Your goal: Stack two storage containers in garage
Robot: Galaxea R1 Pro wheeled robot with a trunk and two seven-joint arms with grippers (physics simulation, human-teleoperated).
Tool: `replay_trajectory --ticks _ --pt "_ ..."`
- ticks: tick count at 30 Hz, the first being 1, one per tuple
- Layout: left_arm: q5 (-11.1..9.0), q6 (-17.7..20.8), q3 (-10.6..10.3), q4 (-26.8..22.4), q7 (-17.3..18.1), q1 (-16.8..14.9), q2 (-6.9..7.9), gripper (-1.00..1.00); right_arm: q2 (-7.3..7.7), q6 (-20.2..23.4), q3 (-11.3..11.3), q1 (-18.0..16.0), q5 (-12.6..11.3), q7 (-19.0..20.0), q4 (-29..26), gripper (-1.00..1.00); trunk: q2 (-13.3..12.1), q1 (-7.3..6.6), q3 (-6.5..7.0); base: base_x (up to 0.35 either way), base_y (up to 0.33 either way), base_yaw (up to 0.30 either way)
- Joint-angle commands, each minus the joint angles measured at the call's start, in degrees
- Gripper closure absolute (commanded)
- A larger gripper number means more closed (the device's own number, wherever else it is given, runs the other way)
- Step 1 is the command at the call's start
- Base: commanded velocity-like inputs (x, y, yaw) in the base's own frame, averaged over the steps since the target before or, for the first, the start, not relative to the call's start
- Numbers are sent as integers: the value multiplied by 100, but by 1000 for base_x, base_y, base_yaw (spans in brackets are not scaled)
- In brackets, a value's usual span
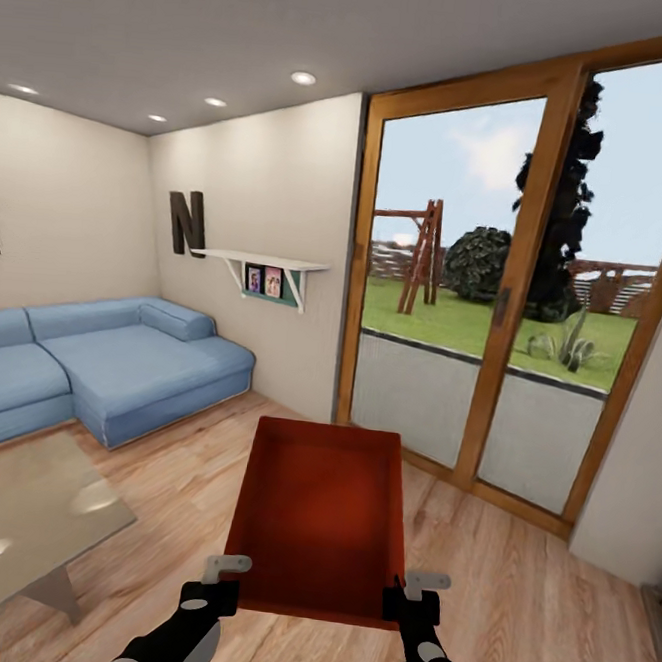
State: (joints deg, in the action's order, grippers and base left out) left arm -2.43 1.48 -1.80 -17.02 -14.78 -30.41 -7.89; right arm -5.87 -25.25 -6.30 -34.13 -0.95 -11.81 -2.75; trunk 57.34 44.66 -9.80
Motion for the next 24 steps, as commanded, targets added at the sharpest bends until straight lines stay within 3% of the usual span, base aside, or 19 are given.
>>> replay_trajectory --ticks 1,24 --pt "-133 19 -48 15 -25 0 -2 100 -2 -59 60 -6 113 -14 -235 100 6 1 -9 -3 0 277" --pt "-133 19 -48 15 -25 0 -2 100 -7 -59 59 -6 121 -14 -235 100 6 1 -9 0 0 286"
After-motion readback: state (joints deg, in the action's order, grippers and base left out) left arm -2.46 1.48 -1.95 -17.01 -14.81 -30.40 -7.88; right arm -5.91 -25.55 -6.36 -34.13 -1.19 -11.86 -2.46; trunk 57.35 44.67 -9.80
